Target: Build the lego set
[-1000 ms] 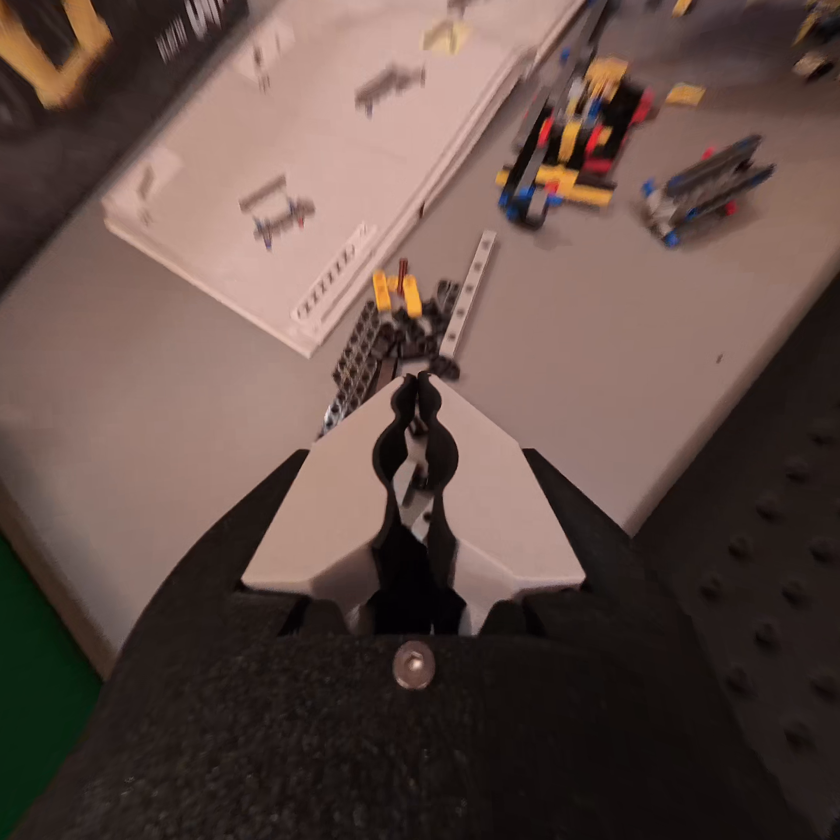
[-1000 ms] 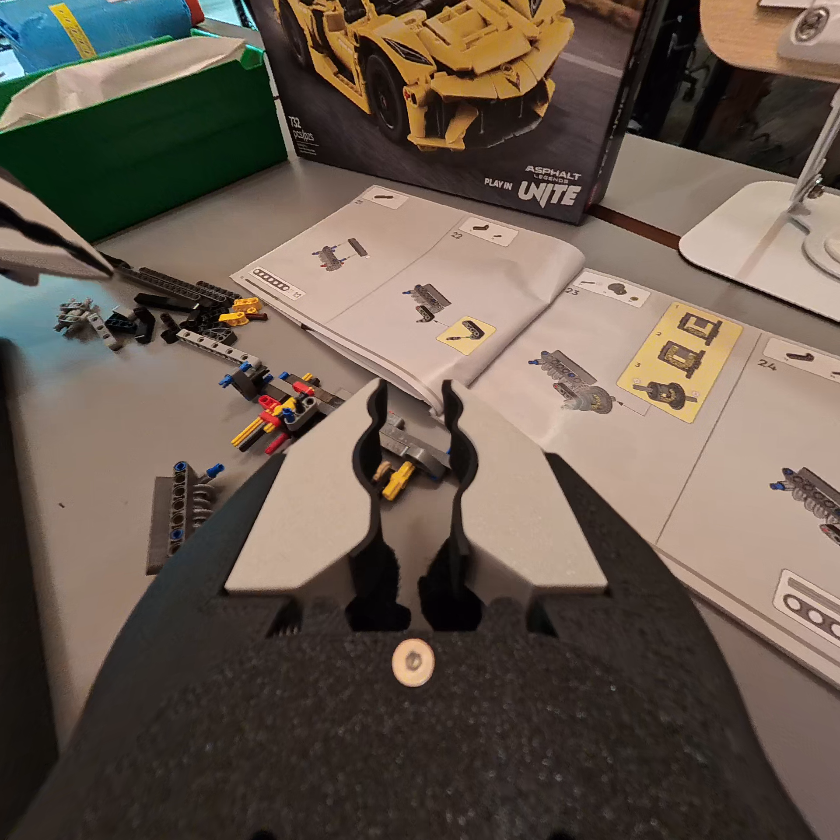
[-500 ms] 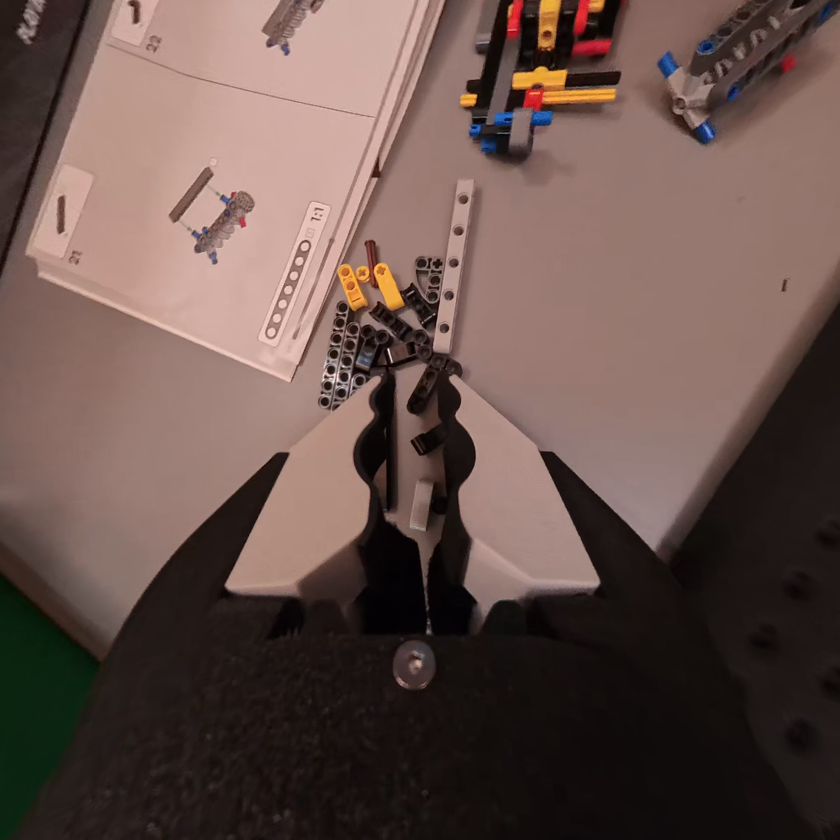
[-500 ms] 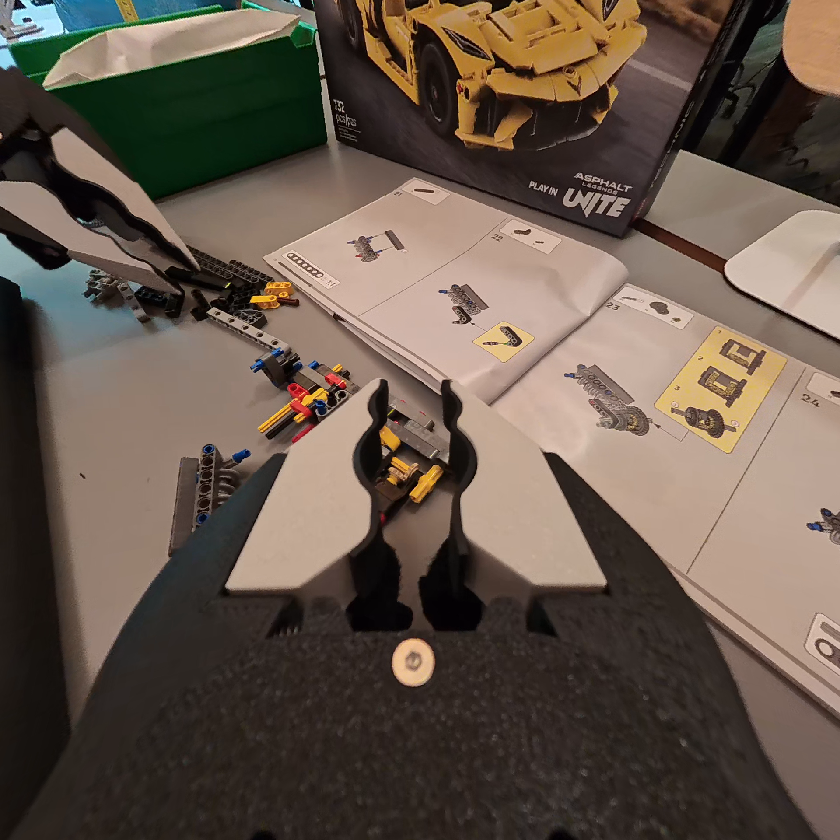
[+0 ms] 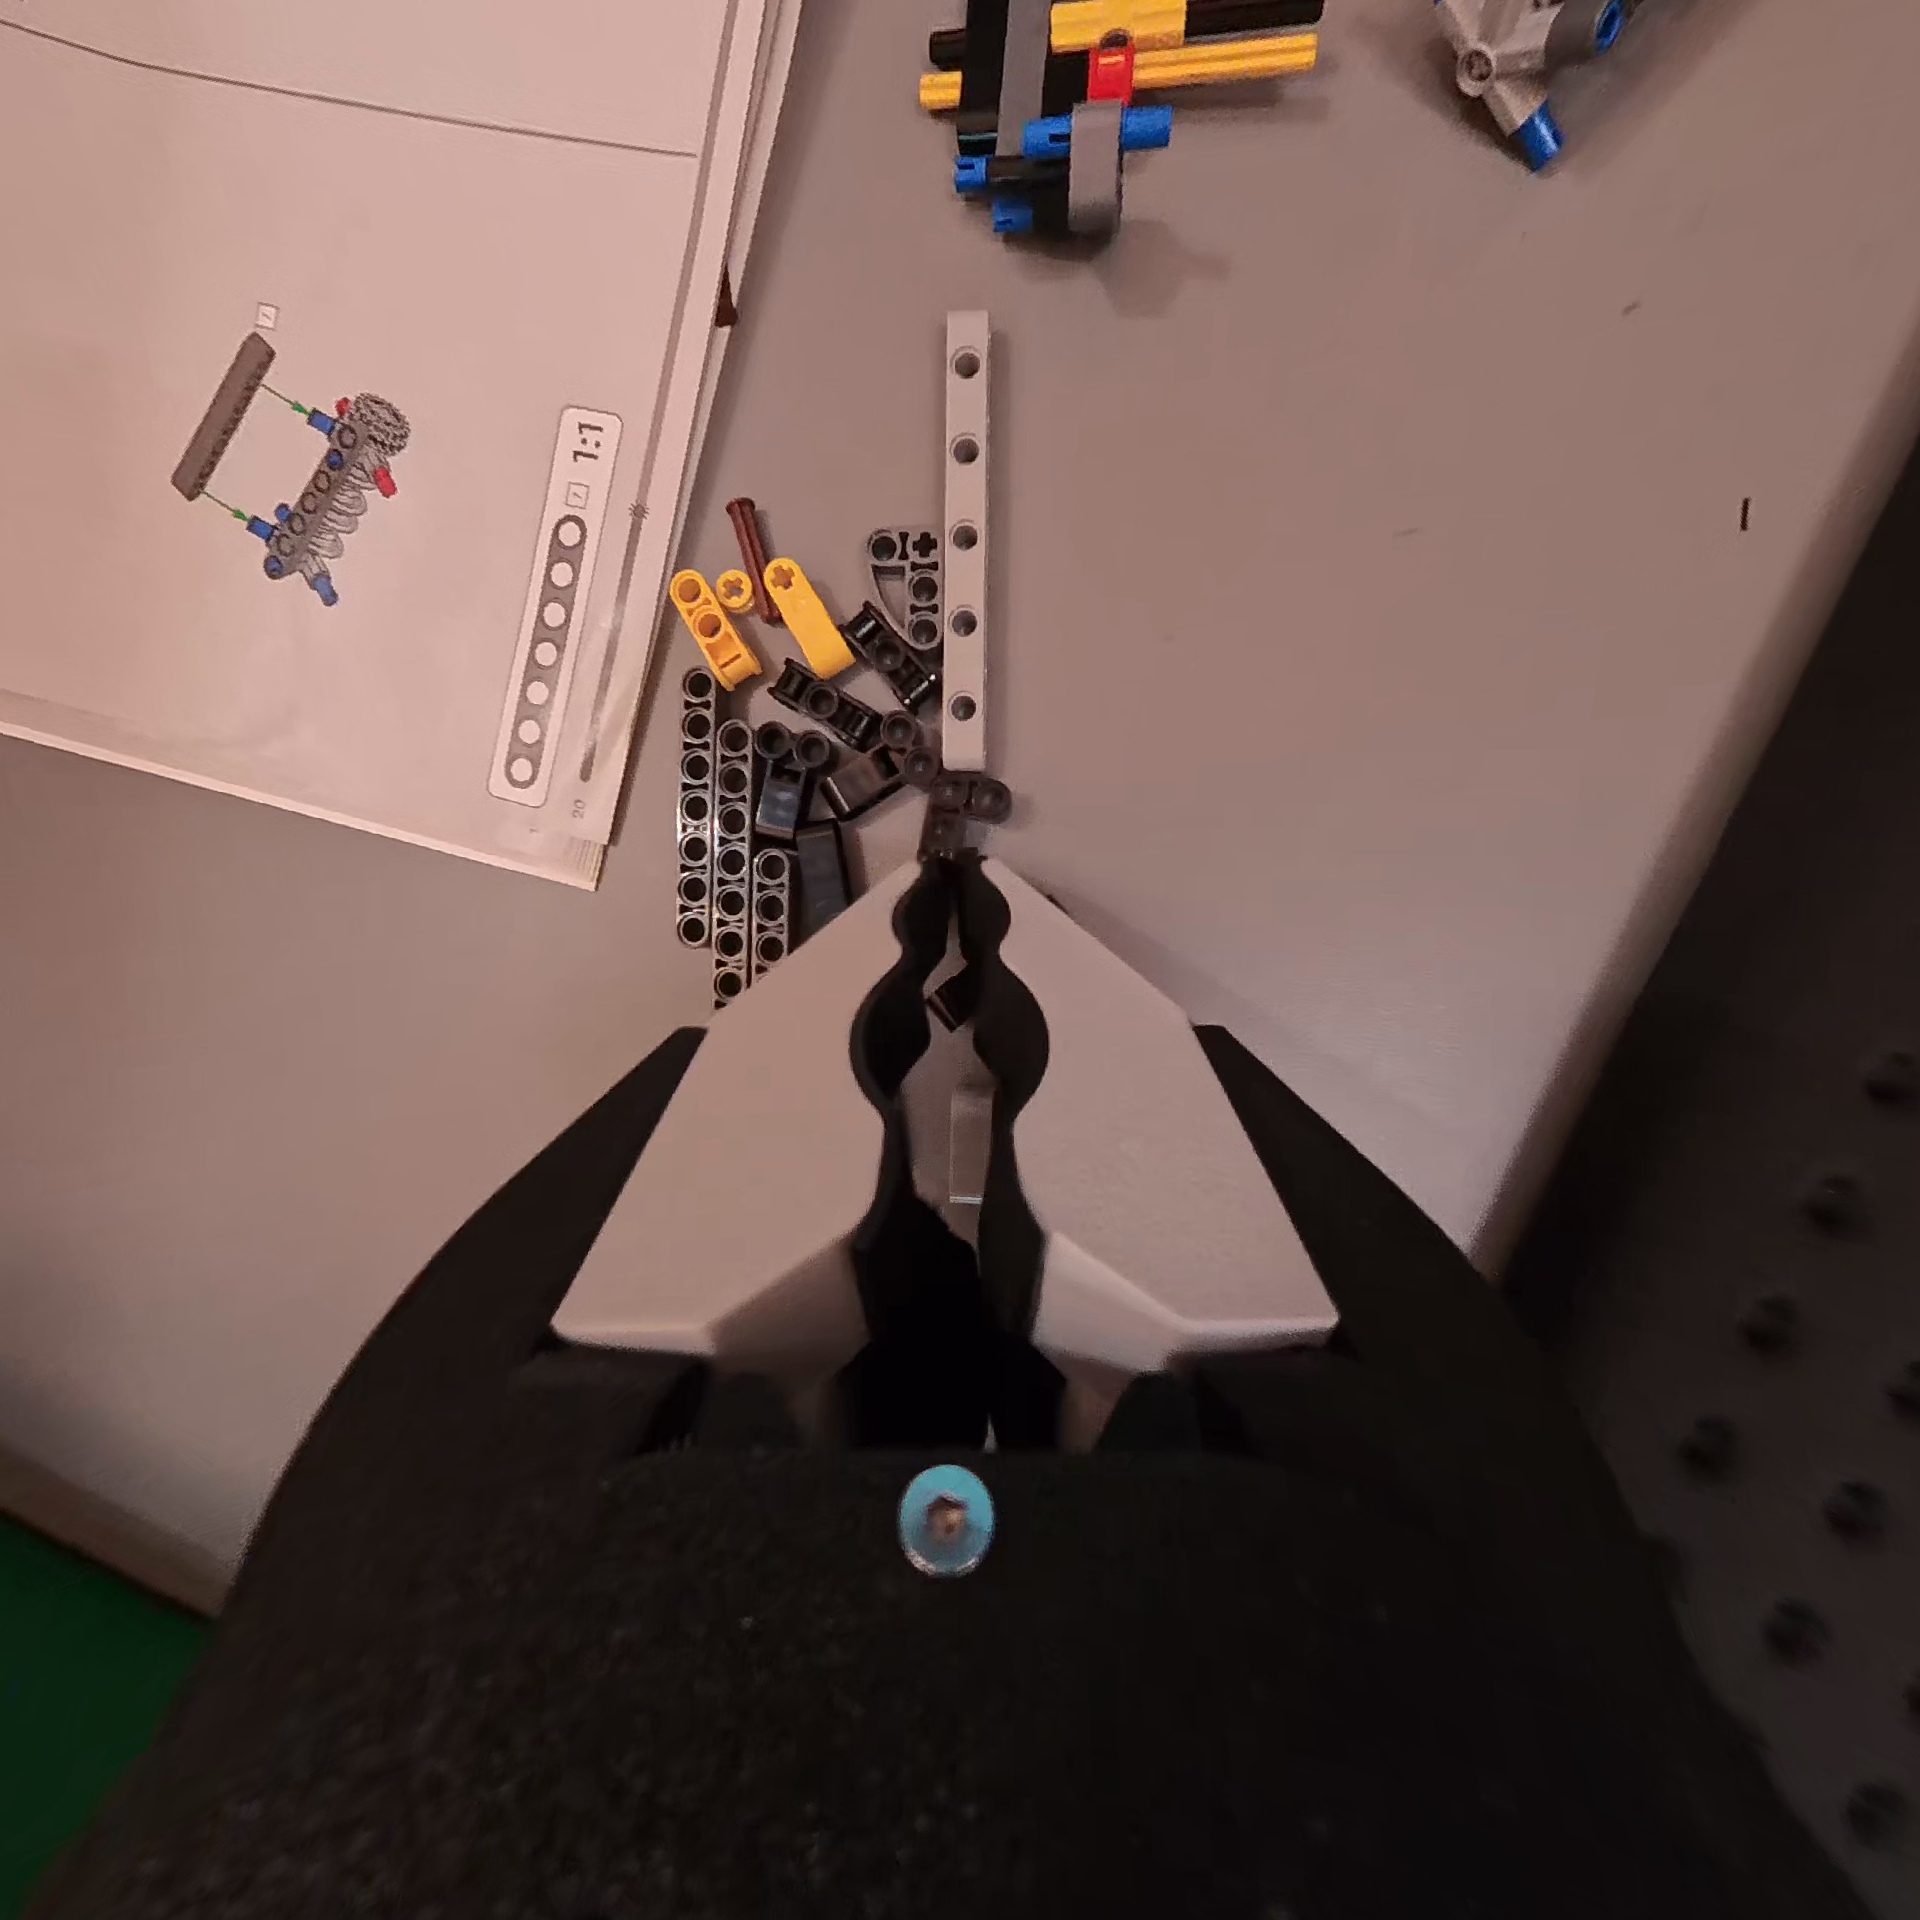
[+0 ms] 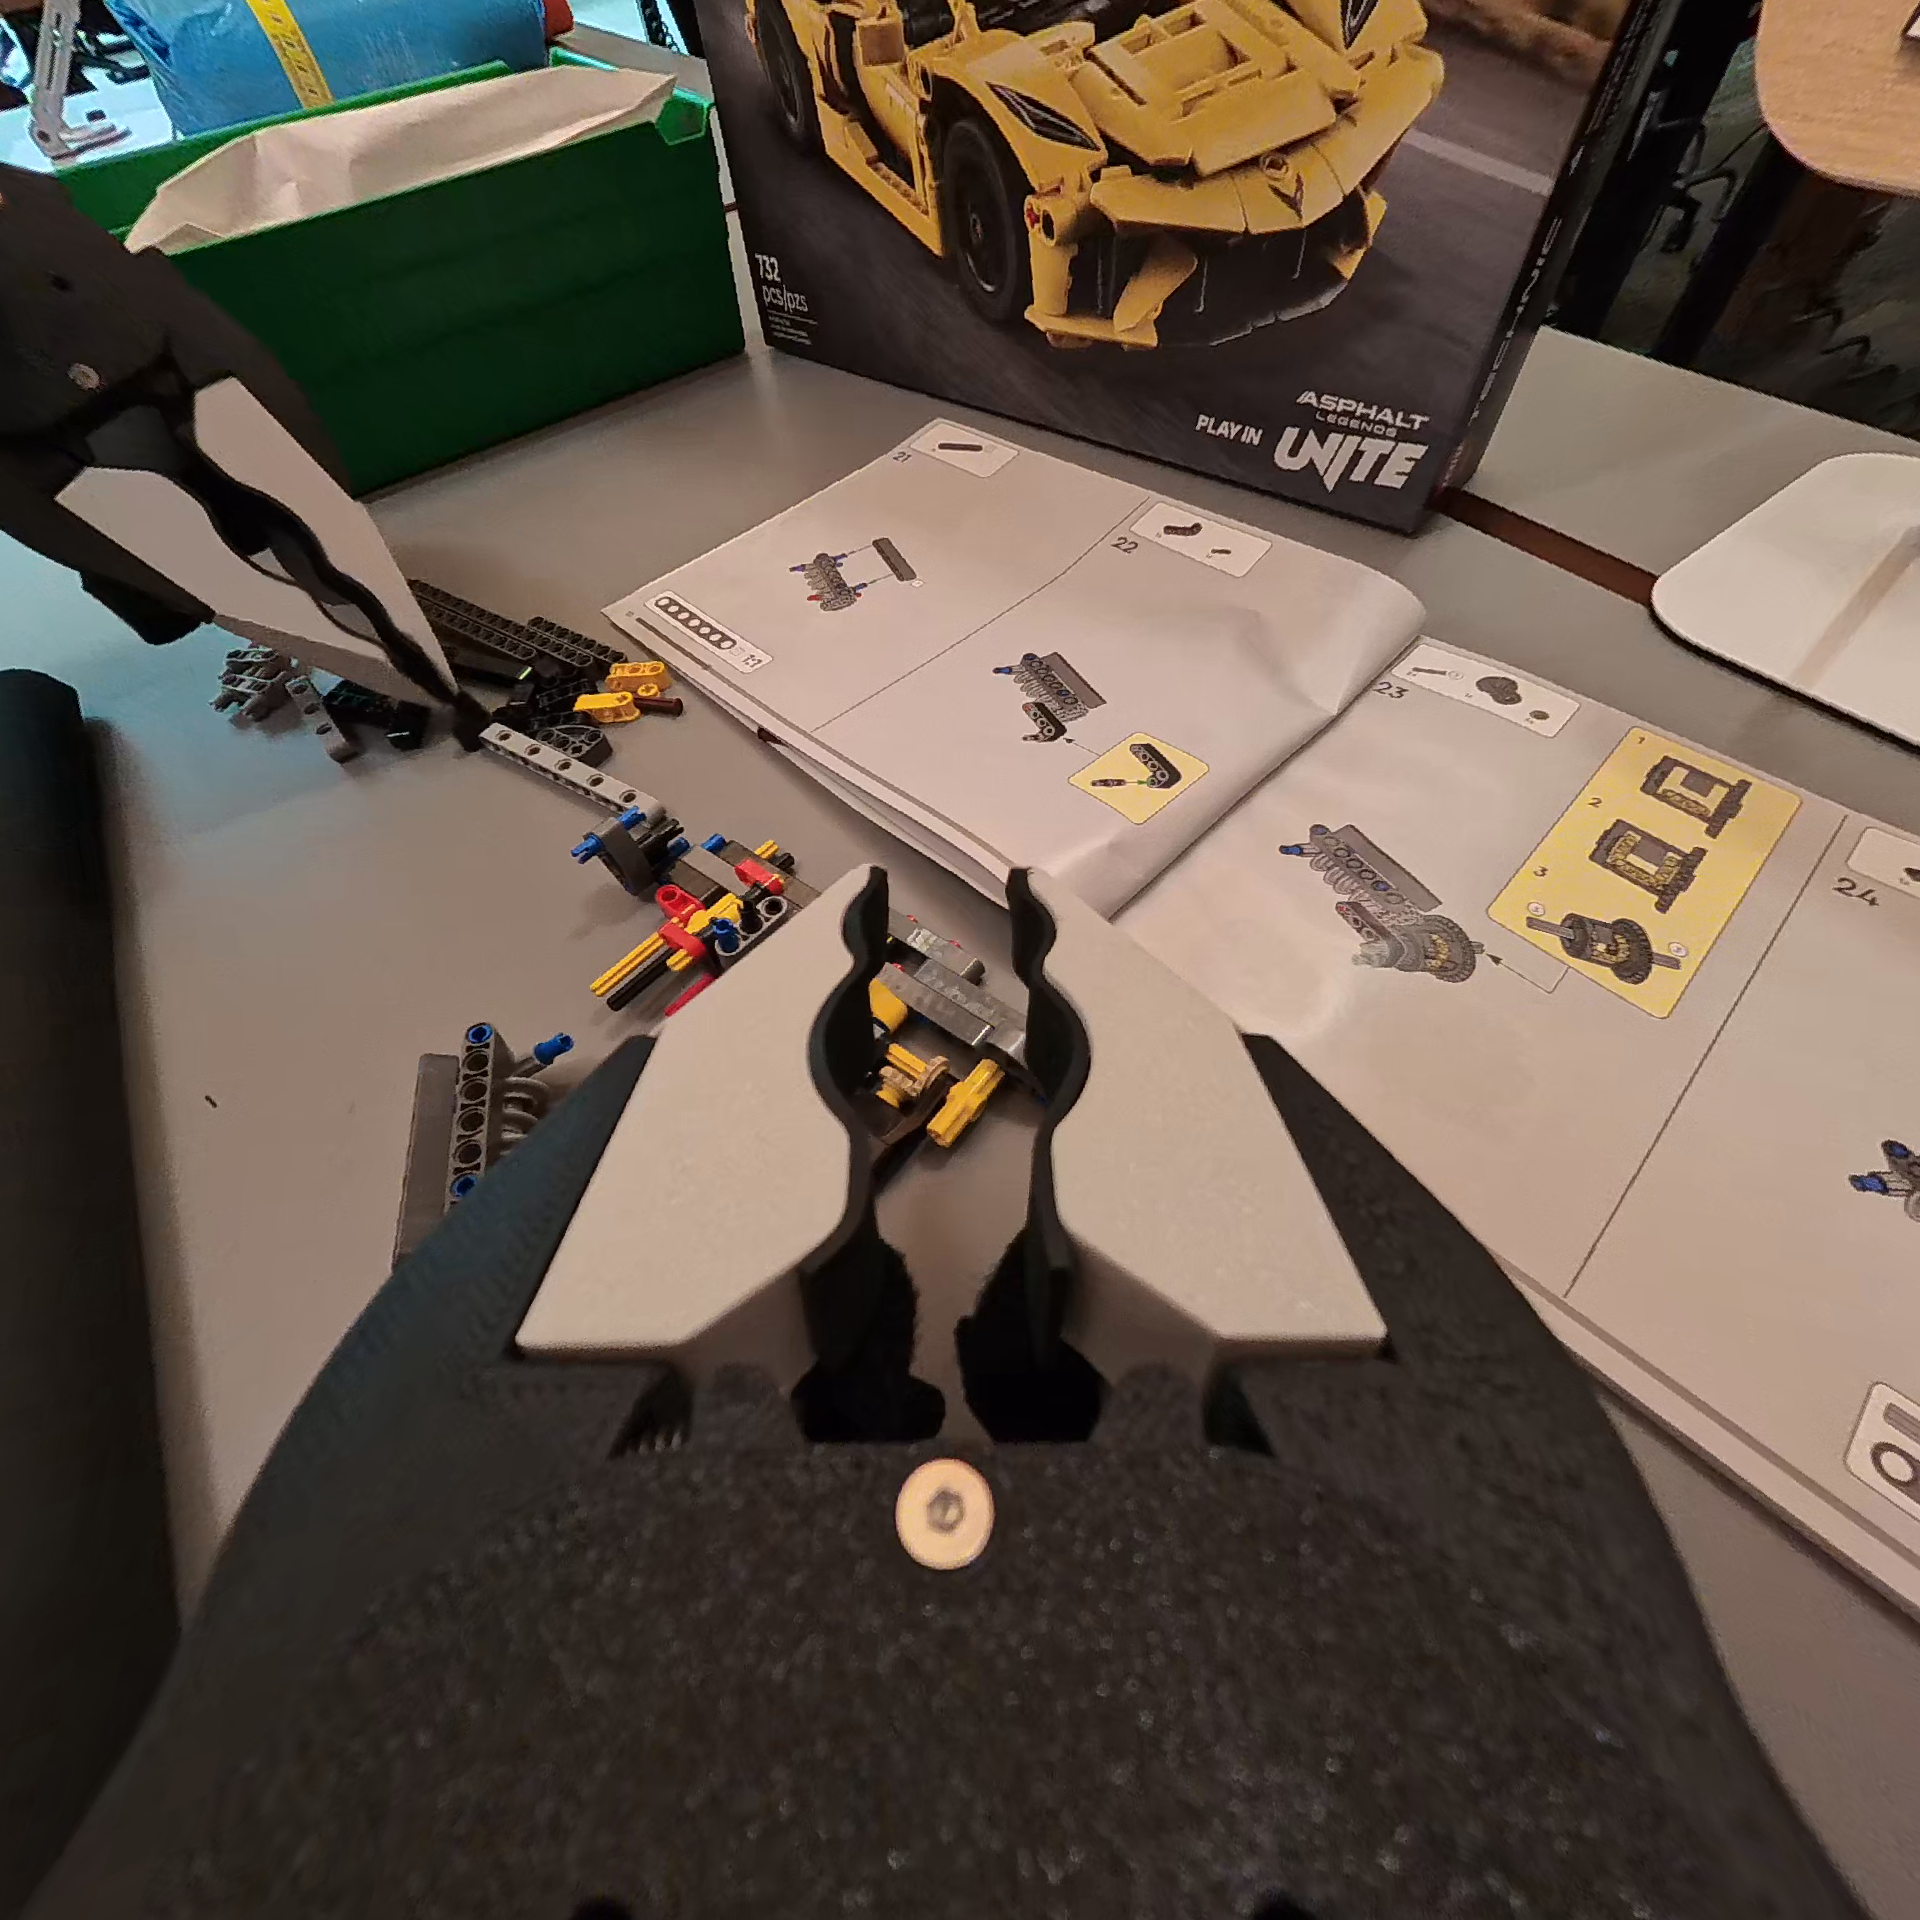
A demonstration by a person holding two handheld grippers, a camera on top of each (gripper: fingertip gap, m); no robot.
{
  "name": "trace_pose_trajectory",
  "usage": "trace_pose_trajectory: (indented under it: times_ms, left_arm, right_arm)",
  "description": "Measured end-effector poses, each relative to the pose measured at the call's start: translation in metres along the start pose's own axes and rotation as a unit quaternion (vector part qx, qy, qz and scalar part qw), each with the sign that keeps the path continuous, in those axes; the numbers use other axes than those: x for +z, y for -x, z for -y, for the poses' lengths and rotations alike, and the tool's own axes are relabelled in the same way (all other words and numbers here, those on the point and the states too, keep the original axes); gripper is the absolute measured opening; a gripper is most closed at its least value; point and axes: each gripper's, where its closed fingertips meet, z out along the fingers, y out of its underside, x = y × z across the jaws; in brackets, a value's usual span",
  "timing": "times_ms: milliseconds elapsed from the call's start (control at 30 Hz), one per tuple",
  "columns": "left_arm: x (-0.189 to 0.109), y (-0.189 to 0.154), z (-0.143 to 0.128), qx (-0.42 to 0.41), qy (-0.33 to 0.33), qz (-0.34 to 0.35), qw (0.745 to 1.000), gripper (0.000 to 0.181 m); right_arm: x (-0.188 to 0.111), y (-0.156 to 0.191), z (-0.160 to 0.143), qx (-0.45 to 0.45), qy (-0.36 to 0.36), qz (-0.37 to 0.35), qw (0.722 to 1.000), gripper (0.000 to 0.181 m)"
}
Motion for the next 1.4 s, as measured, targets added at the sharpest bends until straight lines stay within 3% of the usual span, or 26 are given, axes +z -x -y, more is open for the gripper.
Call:
trace_pose_trajectory:
  times_ms: [200,600,967,1133,1200,1300,1400]
  left_arm:
    - [-0.003,0.002,0.001,0.005,-0.003,0.027,1.0,0.0]
    - [-0.042,0.008,0.021,0.018,-0.034,0.086,0.996,0.0]
    - [-0.004,0.004,0.001,0.035,0.052,-0.002,0.998,0.015]
    - [0.005,0.005,0.001,0.044,0.066,-0.002,0.997,0.006]
    - [-0.001,0.004,0.009,0.044,0.049,0.004,0.998,0.006]
    - [-0.02,-0.009,0.044,0.053,-0.026,0.005,0.998,0.006]
    - [-0.029,-0.044,0.077,0.061,-0.082,-0.043,0.994,0.006]
  right_arm:
    - [0.0,-0.002,-0.001,0.004,0.001,-0.001,1.0,0.023]
    - [0.001,0.002,-0.002,0.006,0.005,0.005,1.0,0.022]
    - [0.002,0.001,-0.006,0.005,0.013,0.006,1.0,0.022]
    - [0.001,0.0,-0.006,0.006,0.013,0.005,1.0,0.022]
    - [0.001,0.0,-0.006,0.008,0.012,0.005,1.0,0.022]
    - [0.001,-0.001,-0.005,0.01,0.011,0.006,1.0,0.022]
    - [0.001,-0.001,-0.005,0.01,0.01,0.005,1.0,0.022]
